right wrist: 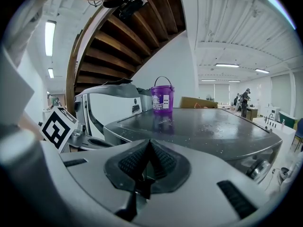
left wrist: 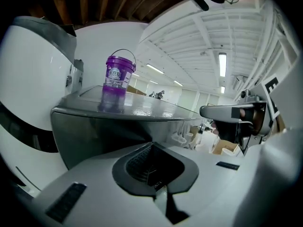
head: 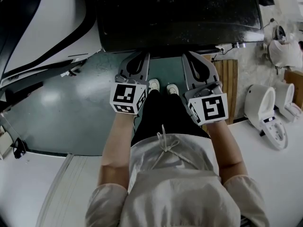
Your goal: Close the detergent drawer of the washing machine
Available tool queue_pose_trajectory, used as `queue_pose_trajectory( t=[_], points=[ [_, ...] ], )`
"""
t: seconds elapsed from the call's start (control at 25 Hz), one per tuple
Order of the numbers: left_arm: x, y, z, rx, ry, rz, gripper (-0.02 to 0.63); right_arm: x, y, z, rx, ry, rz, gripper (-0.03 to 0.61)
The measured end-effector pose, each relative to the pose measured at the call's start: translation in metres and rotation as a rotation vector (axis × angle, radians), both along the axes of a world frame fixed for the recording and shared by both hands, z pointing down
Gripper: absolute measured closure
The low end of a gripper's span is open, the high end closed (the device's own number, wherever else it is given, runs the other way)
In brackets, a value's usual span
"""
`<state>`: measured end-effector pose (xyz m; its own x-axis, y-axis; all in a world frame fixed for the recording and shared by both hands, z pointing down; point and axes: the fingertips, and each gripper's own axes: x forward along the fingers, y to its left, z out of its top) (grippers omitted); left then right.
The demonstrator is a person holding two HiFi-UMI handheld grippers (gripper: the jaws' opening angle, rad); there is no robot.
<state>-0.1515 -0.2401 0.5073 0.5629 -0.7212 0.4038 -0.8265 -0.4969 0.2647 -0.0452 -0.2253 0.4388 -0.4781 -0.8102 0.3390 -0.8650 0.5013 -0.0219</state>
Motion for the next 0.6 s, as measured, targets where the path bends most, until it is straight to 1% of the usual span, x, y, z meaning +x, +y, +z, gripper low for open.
queue_pose_trajectory(
  t=[0.2, 0.36, 0.52, 0.6],
  points=[
    [-0.001, 0.000, 0.001, -0.002, -0.023, 0.001, 0.598, 0.001, 0.001, 0.001, -0.003, 0.008, 0.001, 0.572],
    [-0.007, 0.002, -0.005, -0.016, 0.009, -0.035, 0.598, 0.000, 0.007, -0.007, 0.001, 0.014, -0.006, 0.572],
    [-0.007, 0.016, -0.025, 0.007, -0.003, -0.013, 0.598, -0.002, 0.016, -0.027, -0.003, 0.007, -0.029, 0.572],
    [-0.006, 0.024, -0.043, 0.030, -0.003, -0.008, 0.598, -0.001, 0.019, -0.042, 0.029, 0.001, -0.055, 0.572]
  ],
)
